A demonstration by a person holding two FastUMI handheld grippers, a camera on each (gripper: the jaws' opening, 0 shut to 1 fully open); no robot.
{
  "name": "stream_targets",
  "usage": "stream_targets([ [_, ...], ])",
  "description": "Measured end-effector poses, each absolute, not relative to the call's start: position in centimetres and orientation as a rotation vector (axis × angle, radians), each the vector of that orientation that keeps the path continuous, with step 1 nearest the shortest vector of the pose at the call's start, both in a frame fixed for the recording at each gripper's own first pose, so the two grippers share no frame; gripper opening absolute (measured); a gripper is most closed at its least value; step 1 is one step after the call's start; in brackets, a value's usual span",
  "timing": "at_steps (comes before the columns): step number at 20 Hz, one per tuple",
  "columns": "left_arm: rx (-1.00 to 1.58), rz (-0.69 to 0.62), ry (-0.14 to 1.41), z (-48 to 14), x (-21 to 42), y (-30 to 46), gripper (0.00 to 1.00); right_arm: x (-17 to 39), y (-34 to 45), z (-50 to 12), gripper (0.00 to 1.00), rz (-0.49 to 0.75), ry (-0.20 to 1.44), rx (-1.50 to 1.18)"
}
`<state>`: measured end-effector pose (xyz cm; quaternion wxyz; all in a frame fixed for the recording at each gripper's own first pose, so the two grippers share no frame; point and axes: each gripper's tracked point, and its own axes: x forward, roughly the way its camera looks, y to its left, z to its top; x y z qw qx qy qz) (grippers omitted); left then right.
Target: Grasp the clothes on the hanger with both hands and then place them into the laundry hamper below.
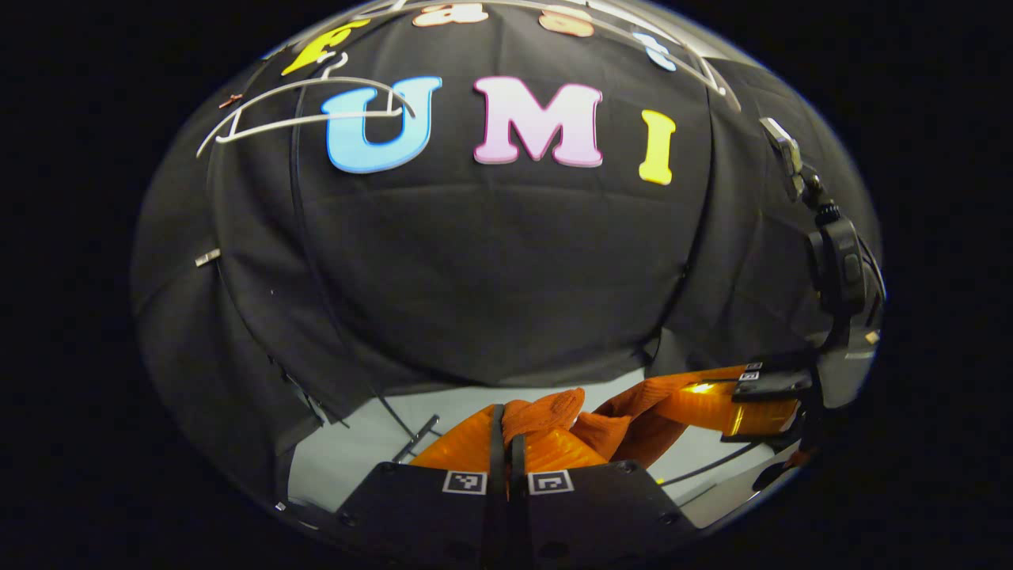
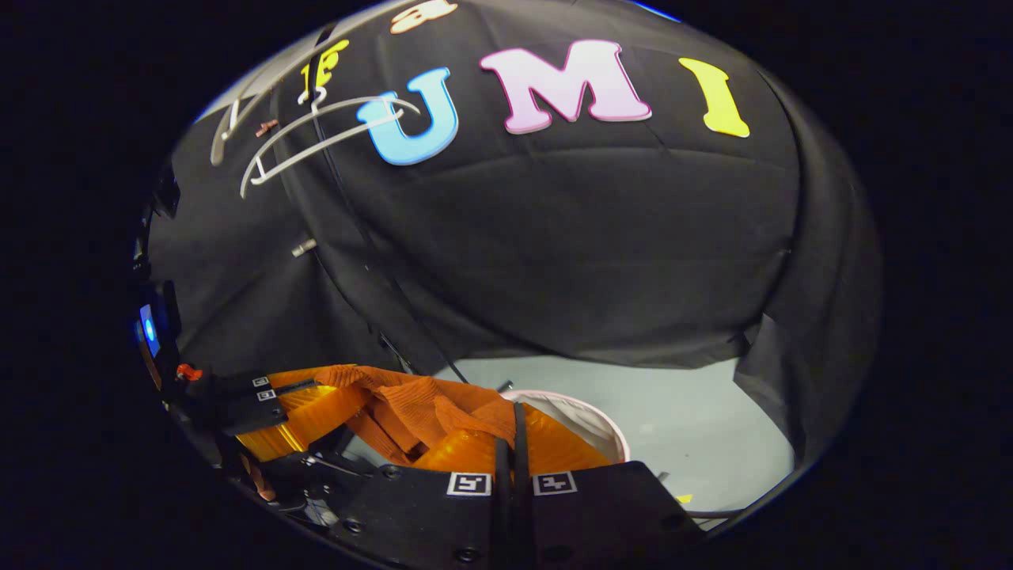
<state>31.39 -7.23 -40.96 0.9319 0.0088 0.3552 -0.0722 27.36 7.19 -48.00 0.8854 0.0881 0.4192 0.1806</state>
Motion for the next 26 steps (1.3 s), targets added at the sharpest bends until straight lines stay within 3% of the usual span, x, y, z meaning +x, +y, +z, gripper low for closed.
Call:
stream_targets([
  [4,-0.031,-0.108,0.954,-46.7,29.1,-6.6,0.05,25.6,6.2,-53.0,0.05,0.344,0.985,0.083],
  [8,-0.016,-0.126,1.025,-48.0,28.0,-6.9,0.09,24.8,6.8,-52.7,0.13,0.378,1.004,0.112],
  [9,-0.012,-0.127,1.021,-47.8,28.2,-7.0,0.25,24.7,6.8,-52.8,0.34,0.374,1.008,0.102],
  [12,-0.012,-0.122,1.002,-46.4,28.2,-6.9,0.98,24.3,4.3,-54.1,0.98,0.321,1.019,0.004],
  [19,-0.010,-0.147,0.925,-41.6,28.5,-6.4,0.95,22.7,4.8,-51.1,0.99,0.251,0.985,0.009],
  [26,-0.033,-0.109,0.764,-32.9,27.4,-3.8,0.95,22.8,4.7,-41.3,0.99,0.160,0.805,0.040],
])
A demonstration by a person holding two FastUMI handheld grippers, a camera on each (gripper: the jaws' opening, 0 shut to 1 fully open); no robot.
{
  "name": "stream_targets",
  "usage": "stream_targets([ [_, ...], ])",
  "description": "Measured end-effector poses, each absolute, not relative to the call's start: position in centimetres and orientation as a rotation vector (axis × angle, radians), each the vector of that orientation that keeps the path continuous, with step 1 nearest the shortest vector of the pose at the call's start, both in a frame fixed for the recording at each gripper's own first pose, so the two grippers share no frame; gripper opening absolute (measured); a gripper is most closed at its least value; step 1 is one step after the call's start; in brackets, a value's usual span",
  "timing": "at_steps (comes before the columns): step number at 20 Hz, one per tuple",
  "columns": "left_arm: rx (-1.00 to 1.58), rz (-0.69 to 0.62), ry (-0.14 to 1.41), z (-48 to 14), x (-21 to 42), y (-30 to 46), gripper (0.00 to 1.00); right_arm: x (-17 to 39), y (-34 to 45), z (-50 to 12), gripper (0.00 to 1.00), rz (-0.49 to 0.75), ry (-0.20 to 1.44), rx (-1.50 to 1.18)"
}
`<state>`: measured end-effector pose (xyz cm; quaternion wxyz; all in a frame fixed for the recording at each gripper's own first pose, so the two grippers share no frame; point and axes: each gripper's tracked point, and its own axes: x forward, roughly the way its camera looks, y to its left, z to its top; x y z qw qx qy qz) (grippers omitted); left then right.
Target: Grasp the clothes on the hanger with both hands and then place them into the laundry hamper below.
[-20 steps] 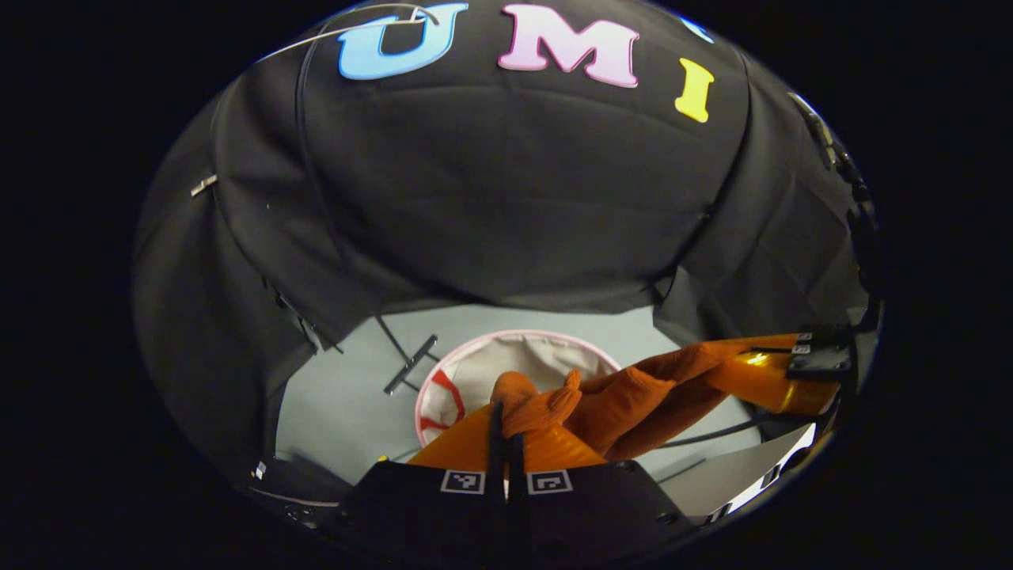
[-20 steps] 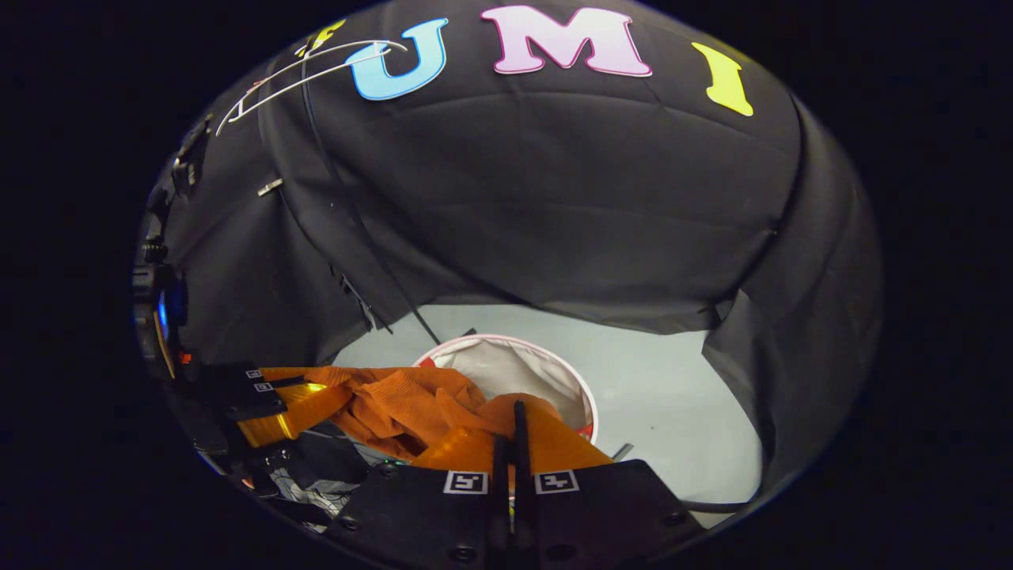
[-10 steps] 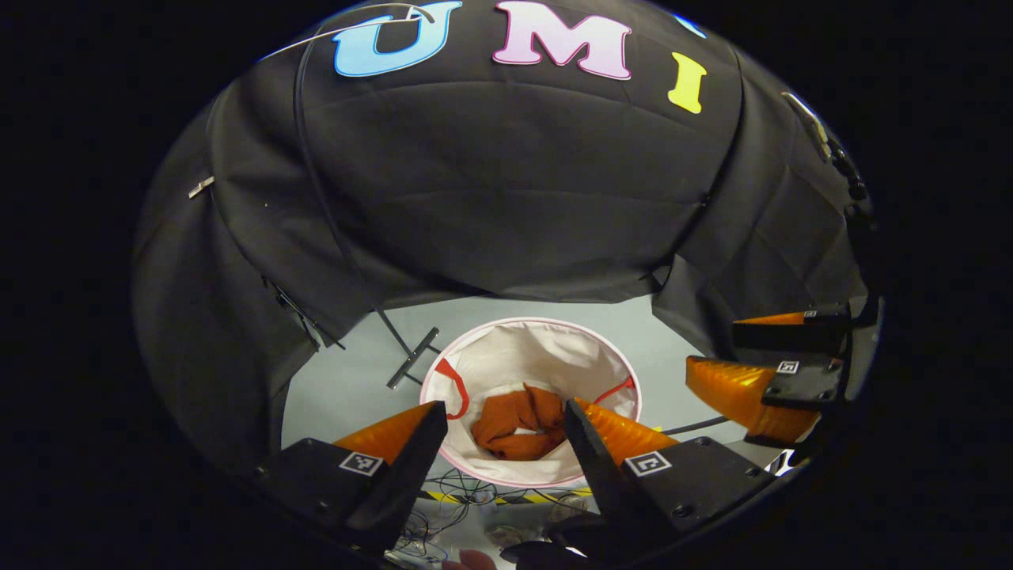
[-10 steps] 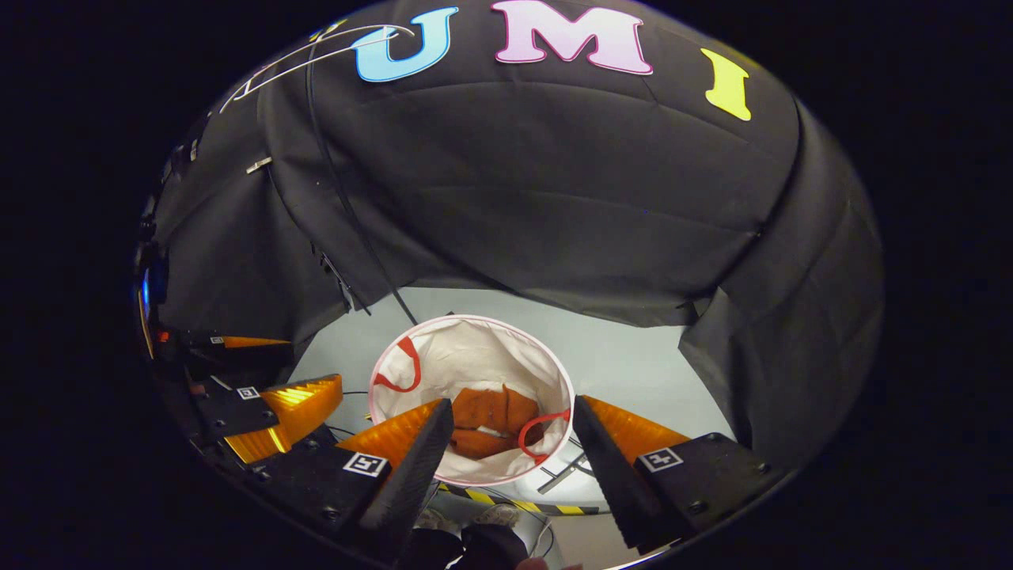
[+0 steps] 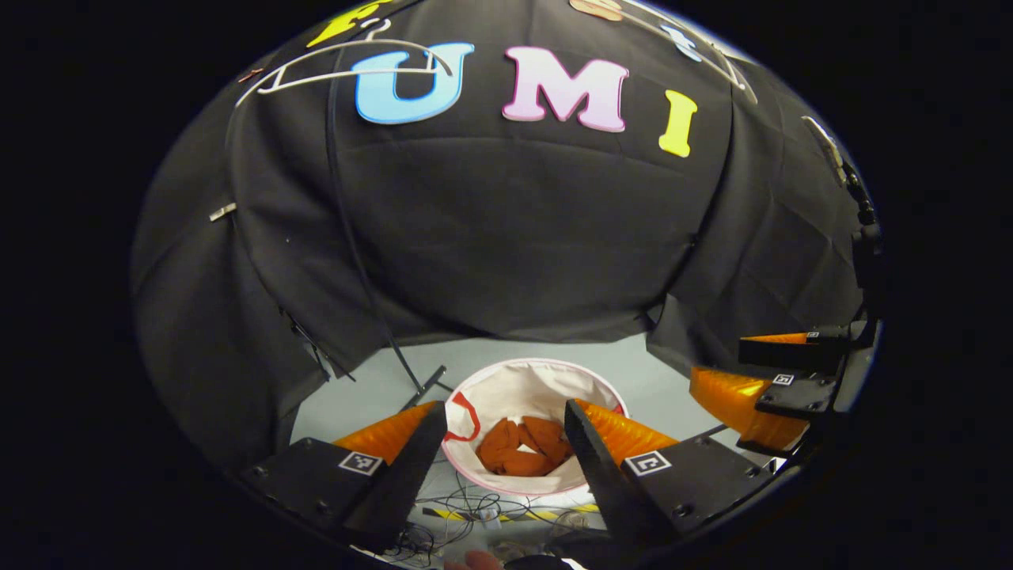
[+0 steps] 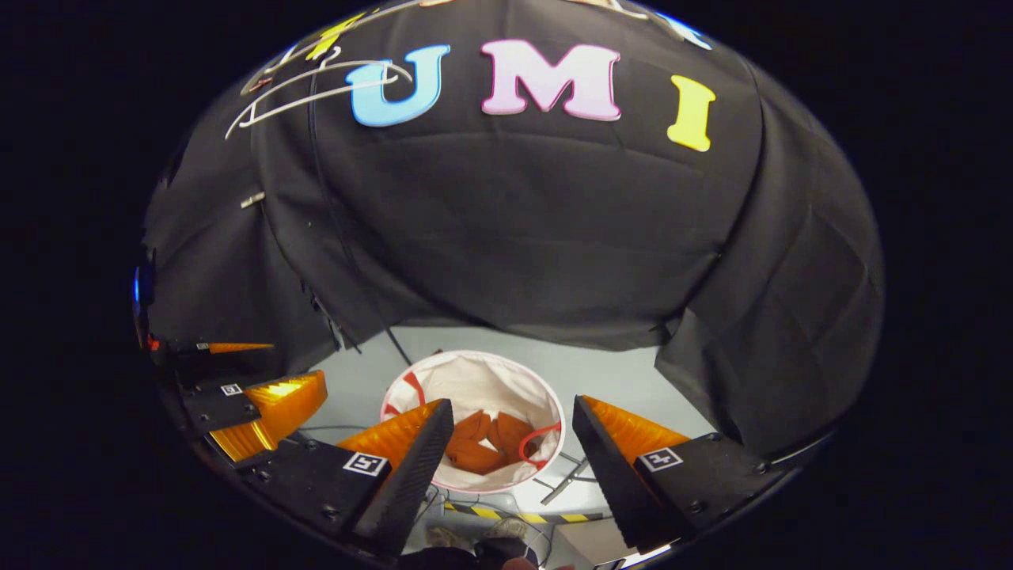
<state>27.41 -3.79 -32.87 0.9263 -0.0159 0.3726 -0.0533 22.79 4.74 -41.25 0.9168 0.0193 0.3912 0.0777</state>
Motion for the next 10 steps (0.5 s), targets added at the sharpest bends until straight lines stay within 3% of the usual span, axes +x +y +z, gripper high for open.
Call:
stream_targets([
  [10,-0.039,-0.103,0.388,-14.1,25.3,-0.7,0.95,21.6,4.5,-23.6,0.99,0.051,0.473,0.100],
])
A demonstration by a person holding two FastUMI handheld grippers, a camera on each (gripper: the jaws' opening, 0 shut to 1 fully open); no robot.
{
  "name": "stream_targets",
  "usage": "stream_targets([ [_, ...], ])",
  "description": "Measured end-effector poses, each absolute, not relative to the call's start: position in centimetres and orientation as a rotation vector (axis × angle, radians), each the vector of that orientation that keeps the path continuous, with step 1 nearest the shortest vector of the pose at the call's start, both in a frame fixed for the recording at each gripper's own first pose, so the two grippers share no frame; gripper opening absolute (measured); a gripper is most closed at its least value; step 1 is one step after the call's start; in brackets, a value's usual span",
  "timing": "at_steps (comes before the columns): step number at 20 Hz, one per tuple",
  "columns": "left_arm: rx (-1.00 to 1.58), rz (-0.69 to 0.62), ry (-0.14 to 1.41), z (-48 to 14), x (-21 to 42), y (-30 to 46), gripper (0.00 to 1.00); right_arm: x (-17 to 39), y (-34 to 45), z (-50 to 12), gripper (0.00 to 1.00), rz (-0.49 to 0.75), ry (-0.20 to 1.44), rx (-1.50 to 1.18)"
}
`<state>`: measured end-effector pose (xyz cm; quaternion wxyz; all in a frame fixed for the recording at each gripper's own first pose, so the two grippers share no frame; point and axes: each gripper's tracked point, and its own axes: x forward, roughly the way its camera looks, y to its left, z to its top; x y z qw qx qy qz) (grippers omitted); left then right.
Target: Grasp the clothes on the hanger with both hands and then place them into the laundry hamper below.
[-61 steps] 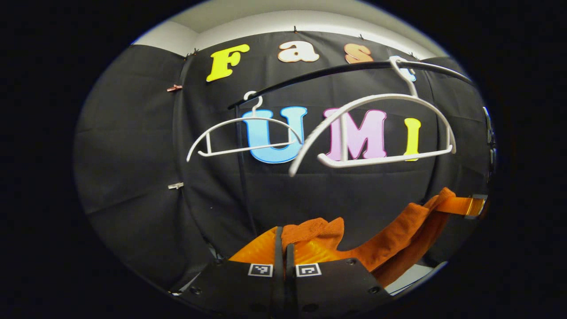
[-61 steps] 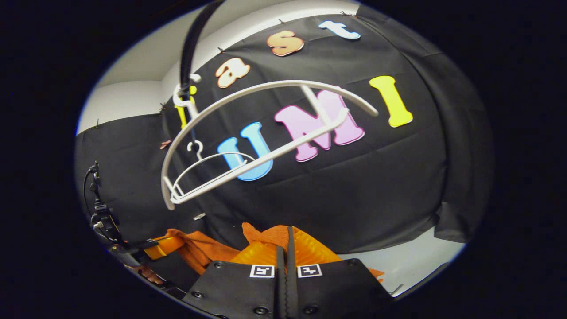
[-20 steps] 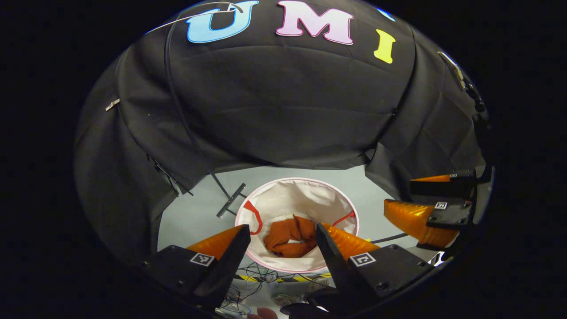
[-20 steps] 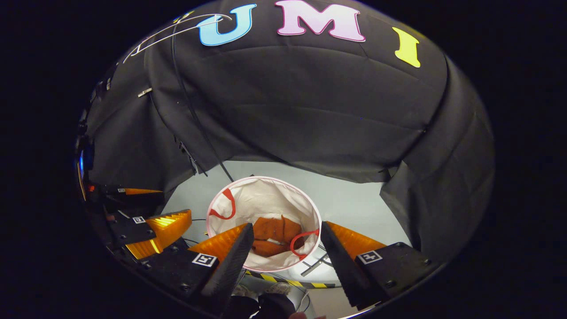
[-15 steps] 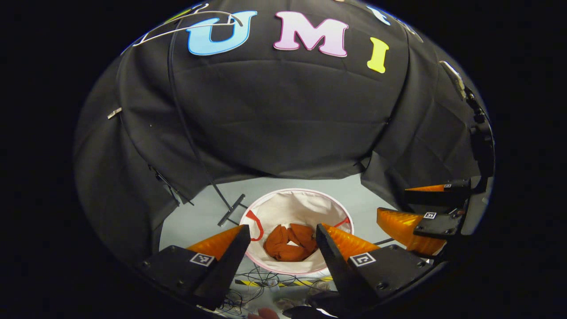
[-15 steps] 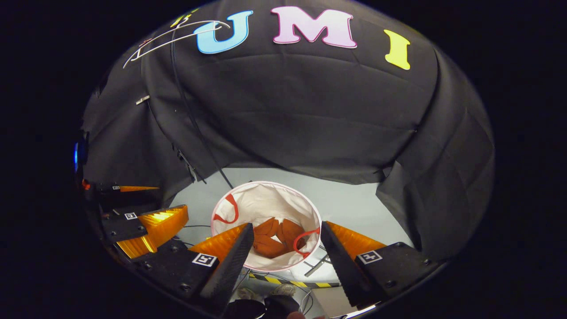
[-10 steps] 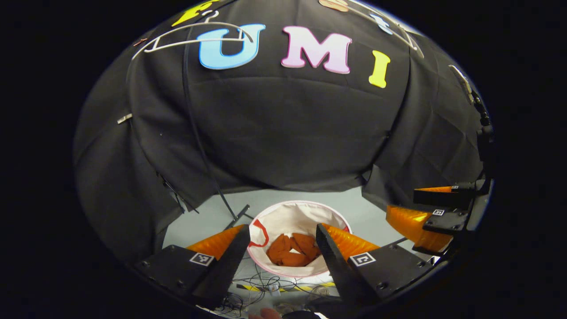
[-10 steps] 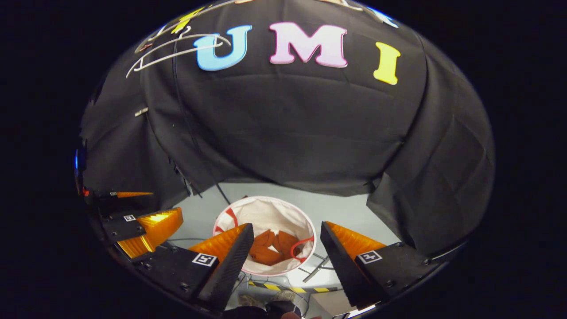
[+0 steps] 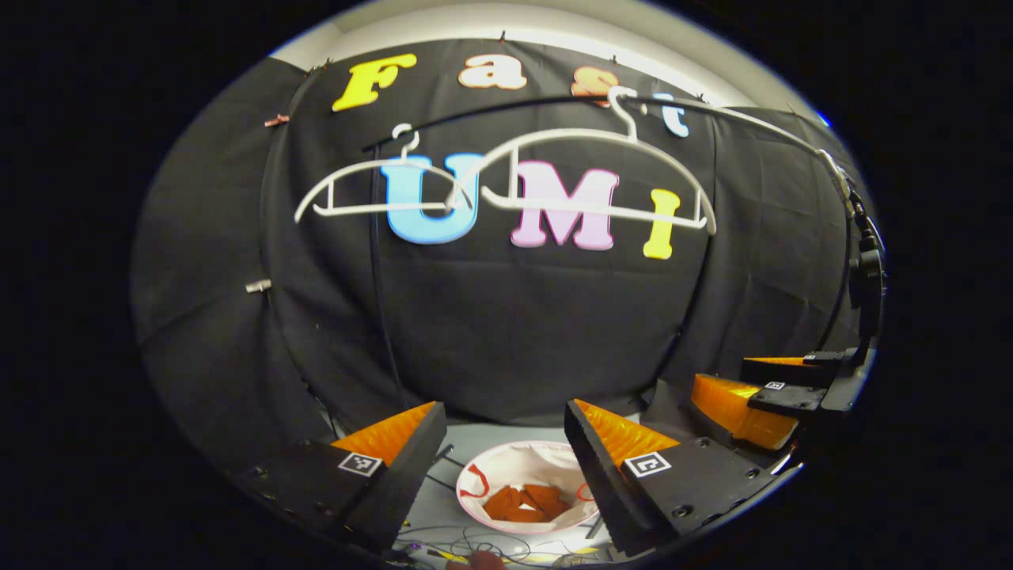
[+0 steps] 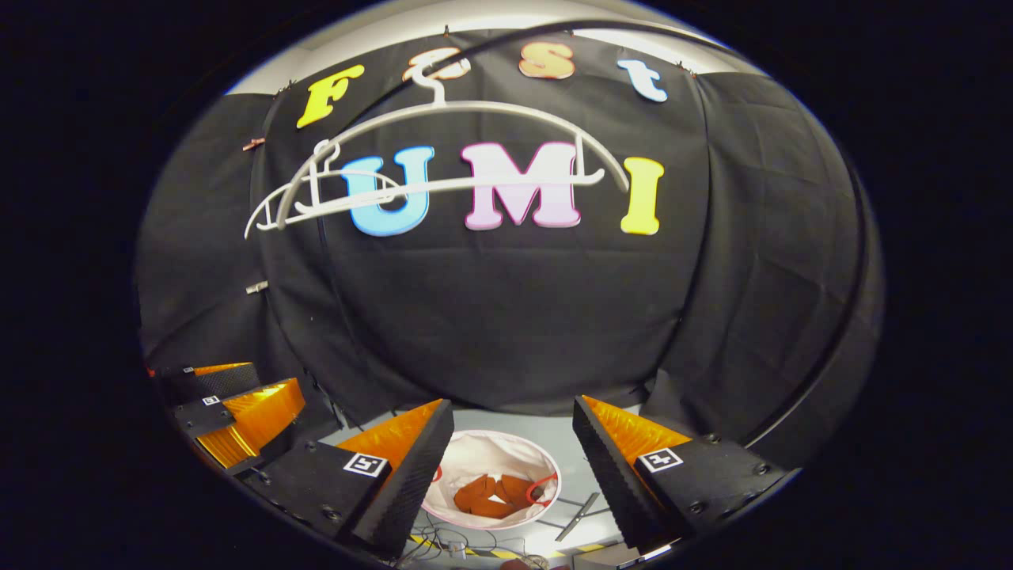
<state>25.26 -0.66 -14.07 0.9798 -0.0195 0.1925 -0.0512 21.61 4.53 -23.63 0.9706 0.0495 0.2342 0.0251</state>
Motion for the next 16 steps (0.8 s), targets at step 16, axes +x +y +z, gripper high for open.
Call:
stream_targets([
  [16,-0.009,-0.093,0.022,3.0,20.9,1.9,0.95,17.8,5.4,-5.0,0.99,0.049,0.116,0.060],
])
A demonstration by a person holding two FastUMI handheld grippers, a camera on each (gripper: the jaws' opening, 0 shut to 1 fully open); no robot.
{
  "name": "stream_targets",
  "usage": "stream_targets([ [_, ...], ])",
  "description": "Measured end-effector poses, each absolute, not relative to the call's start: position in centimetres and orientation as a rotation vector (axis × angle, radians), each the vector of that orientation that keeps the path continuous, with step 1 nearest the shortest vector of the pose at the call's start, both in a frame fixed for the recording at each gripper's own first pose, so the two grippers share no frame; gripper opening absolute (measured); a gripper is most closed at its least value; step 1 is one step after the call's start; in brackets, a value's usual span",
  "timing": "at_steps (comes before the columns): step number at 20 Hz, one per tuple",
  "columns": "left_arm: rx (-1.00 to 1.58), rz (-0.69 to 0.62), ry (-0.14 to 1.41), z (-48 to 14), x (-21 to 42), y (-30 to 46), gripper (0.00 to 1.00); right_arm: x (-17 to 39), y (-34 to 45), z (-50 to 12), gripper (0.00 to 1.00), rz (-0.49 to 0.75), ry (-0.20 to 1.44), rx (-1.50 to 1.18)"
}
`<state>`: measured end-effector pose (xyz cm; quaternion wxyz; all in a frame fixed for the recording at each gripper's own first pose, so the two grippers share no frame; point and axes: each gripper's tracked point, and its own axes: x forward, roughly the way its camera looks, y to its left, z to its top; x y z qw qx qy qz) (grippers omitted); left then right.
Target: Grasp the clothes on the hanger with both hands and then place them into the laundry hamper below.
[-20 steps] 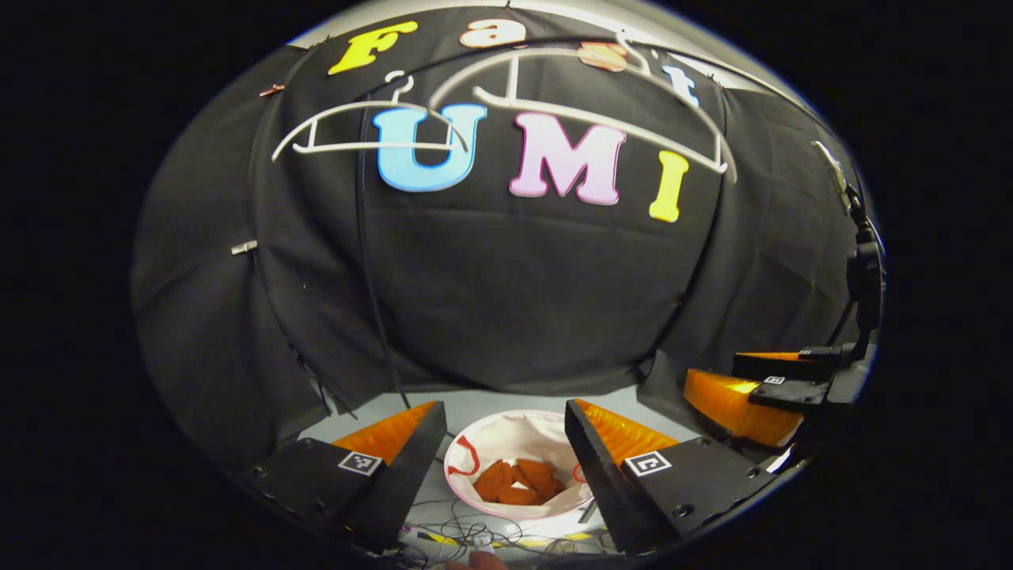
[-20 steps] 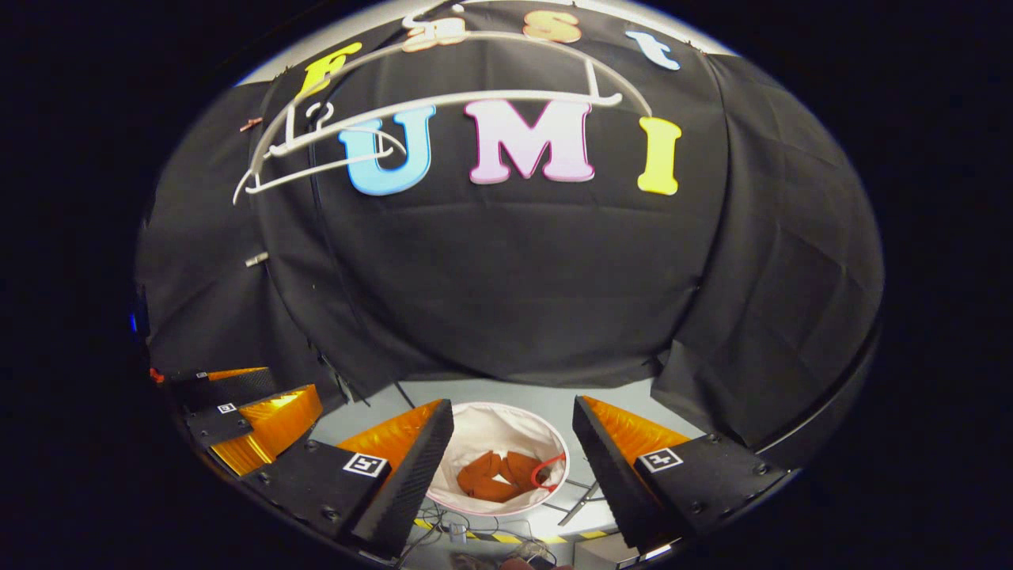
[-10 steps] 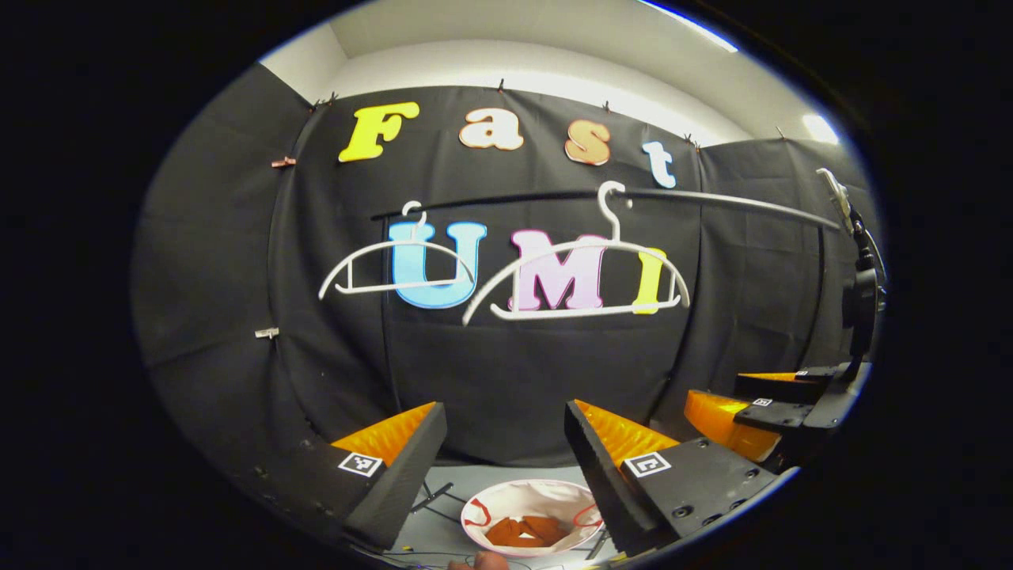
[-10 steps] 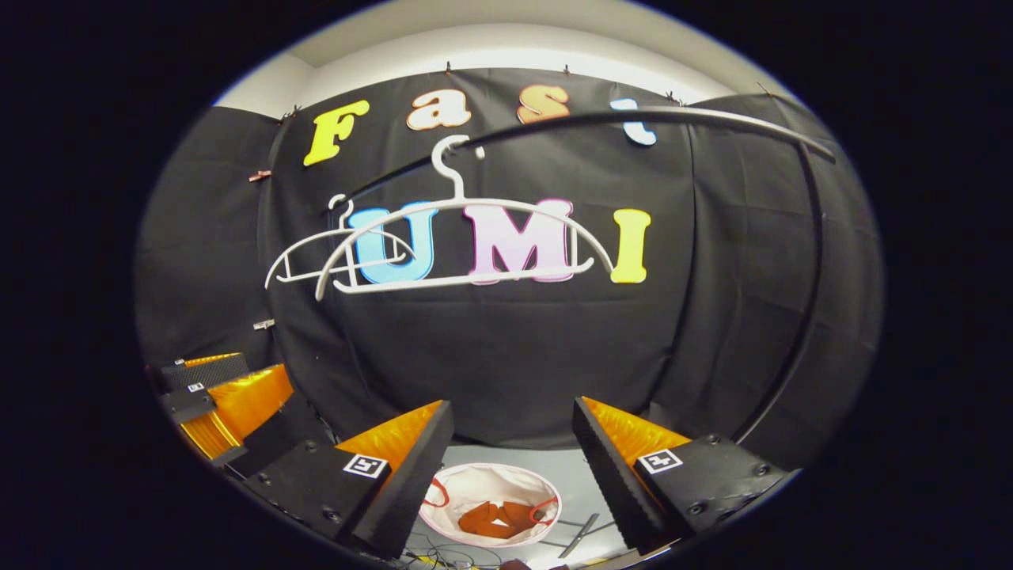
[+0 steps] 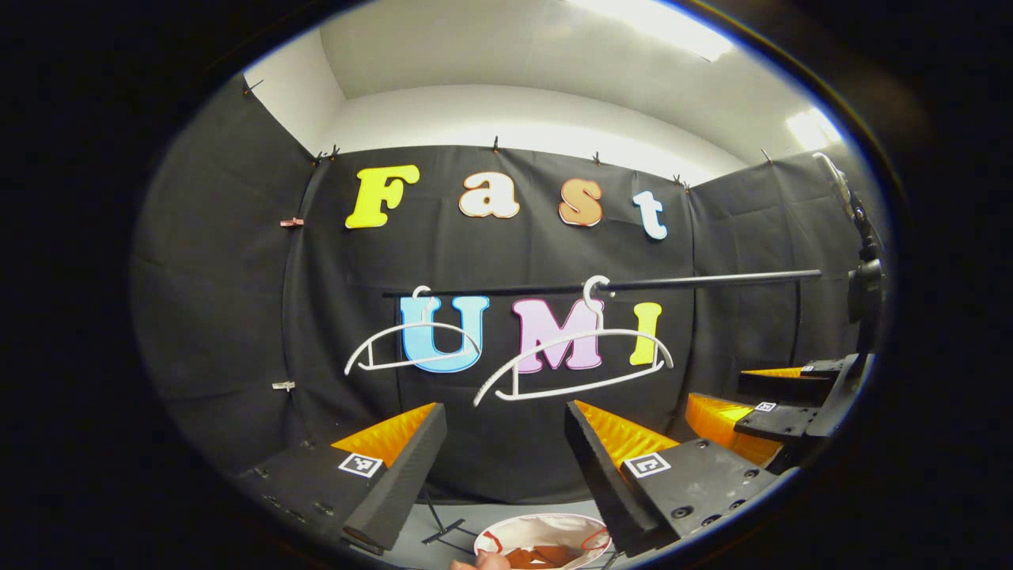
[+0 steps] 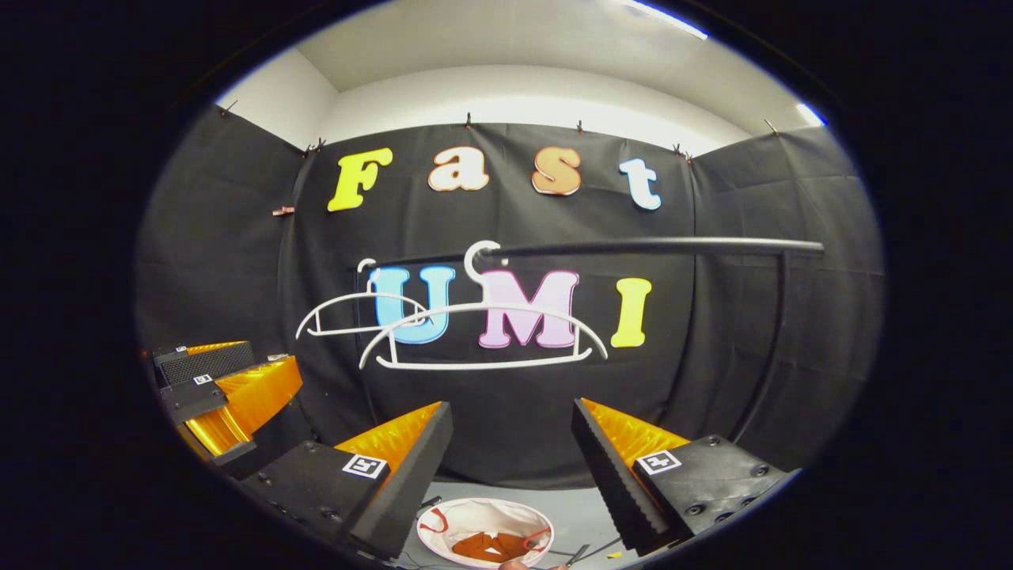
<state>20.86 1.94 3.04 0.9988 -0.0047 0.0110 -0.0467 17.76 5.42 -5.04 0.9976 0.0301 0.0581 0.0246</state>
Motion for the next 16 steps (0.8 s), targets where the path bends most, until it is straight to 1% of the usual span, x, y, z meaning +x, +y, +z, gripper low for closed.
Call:
stream_targets([
  [1,-0.003,-0.085,0.009,3.8,20.5,1.8,0.92,17.5,5.0,-4.1,1.00,0.048,0.097,0.062],
  [6,0.008,-0.057,-0.005,5.1,18.8,0.9,0.92,16.3,3.5,-1.7,1.00,0.053,0.036,0.067],
  [7,0.008,-0.055,-0.002,5.2,18.5,0.5,0.95,16.0,3.3,-1.4,0.94,0.062,0.033,0.074],
  [8,0.012,-0.053,0.003,5.1,18.2,0.1,0.95,15.8,3.0,-1.2,0.94,0.068,0.029,0.082],
  [9,0.017,-0.050,0.005,5.1,17.9,-0.2,0.95,15.7,2.7,-1.0,0.99,0.070,0.026,0.083],
  [10,0.025,-0.047,0.010,5.2,17.6,-0.7,0.92,15.6,2.2,-1.0,0.94,0.067,0.022,0.084],
  [11,0.037,-0.035,0.008,5.2,17.2,-0.7,0.92,15.5,1.7,-0.9,0.94,0.066,0.022,0.086],
  [12,0.044,-0.025,0.006,5.3,16.9,-0.9,0.95,15.4,1.5,-0.9,0.98,0.068,0.019,0.088],
  [13,0.045,-0.021,0.005,5.4,16.7,-1.3,0.92,15.2,1.1,-0.8,1.00,0.068,0.018,0.085],
  [14,0.044,-0.015,0.004,5.6,16.5,-1.5,0.92,15.3,0.9,-0.6,0.98,0.069,0.015,0.078],
  [15,0.042,-0.011,0.008,5.6,16.5,-1.7,0.92,15.2,0.5,-0.5,0.94,0.069,0.009,0.071],
  [16,0.038,-0.006,0.014,5.5,16.4,-1.9,0.92,15.1,0.2,-0.3,0.94,0.070,0.002,0.067],
])
